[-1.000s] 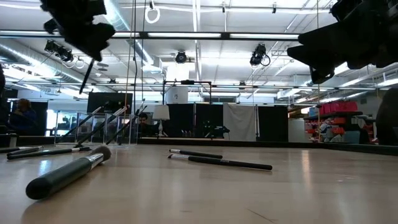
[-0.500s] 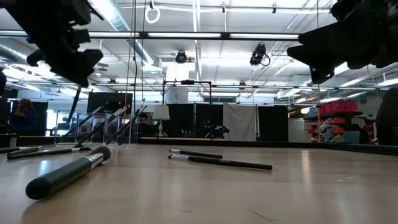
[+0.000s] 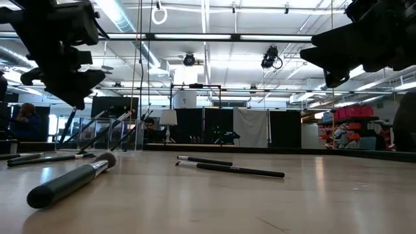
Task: Put items in baskets/containers
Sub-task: Put the highlighter brush into the transparent organizer, then put the eye groomer brush into the transparent organizer
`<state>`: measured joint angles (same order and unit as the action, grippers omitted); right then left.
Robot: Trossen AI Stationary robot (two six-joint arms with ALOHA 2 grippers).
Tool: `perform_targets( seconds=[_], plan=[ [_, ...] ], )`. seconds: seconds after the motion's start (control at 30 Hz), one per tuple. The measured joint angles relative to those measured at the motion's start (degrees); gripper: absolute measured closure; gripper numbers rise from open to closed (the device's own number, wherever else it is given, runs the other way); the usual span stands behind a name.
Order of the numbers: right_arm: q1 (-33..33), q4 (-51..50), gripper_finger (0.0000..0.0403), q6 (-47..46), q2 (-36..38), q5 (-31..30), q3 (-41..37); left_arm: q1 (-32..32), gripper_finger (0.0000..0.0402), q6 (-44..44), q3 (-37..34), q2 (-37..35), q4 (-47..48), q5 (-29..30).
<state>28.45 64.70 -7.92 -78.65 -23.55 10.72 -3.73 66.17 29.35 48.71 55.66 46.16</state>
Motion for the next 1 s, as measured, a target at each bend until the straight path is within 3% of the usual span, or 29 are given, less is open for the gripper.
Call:
perform_targets(
  seconds=[0.43,0.8,1.0],
  plan=[
    [0.0,-0.02,0.0253,0.0,0.0,0.0,0.0,-1.11,0.0353,-2.03,-2.82,0.02,-4.44,-0.33],
    [-0.02,-0.02,0.0253,0.0,0.0,0.0,0.0,-2.05,0.0258,-2.96,-2.47,-0.06,-4.77,0.92],
    [-0.02,-0.02,0.0253,0.0,0.0,0.0,0.0,-2.46,0.0229,-10.05,5.26,-0.07,-3.43,0.43]
  ],
)
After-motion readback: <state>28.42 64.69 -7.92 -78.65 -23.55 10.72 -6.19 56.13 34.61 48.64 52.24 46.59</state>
